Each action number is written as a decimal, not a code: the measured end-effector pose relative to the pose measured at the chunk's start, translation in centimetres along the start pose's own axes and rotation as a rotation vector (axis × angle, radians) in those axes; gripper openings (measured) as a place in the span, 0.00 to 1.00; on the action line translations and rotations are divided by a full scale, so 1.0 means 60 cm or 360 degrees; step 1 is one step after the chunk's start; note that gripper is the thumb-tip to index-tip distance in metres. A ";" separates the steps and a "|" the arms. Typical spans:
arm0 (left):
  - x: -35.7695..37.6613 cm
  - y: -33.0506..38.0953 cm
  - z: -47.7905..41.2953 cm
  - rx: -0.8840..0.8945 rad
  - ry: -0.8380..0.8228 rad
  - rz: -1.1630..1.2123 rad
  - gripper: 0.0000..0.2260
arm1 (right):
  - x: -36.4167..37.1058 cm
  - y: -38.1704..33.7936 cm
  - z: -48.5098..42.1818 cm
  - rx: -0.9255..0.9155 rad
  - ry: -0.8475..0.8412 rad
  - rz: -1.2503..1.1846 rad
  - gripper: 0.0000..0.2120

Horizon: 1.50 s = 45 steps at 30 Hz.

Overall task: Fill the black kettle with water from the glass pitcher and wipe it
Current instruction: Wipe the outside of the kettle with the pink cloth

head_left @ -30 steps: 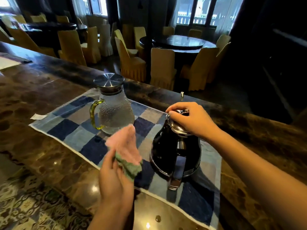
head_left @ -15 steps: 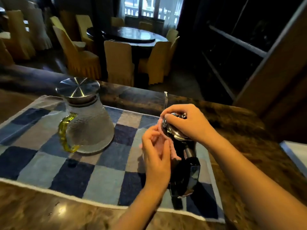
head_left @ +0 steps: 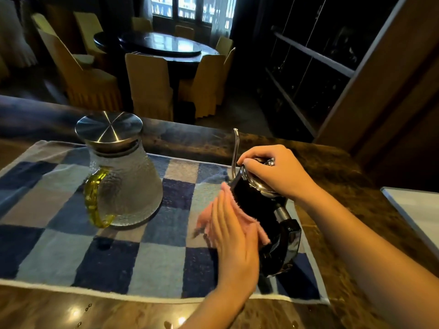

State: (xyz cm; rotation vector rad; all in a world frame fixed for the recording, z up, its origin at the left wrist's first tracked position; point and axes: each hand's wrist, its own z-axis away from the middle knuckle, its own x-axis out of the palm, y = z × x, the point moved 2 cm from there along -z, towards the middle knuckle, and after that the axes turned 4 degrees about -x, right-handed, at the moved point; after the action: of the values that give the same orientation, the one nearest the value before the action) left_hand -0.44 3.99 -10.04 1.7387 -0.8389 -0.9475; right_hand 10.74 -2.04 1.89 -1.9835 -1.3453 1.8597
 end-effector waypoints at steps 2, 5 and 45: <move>0.001 0.008 -0.036 0.0082 0.0061 0.0044 0.25 | 0.001 -0.002 0.002 -0.0002 -0.0012 0.0009 0.08; -0.009 -0.004 -0.136 -0.0083 -0.0191 0.0440 0.20 | -0.002 -0.005 0.002 0.0001 -0.0001 0.0032 0.08; -0.015 -0.010 -0.179 -0.0502 -0.0343 0.0389 0.23 | 0.003 0.003 0.001 0.0069 0.0116 0.0024 0.12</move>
State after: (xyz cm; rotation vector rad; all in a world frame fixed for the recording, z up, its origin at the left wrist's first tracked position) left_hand 8.64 9.33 -7.77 1.2497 -0.9585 -1.0491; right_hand 10.77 -2.06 1.59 -2.0253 -1.2633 1.7880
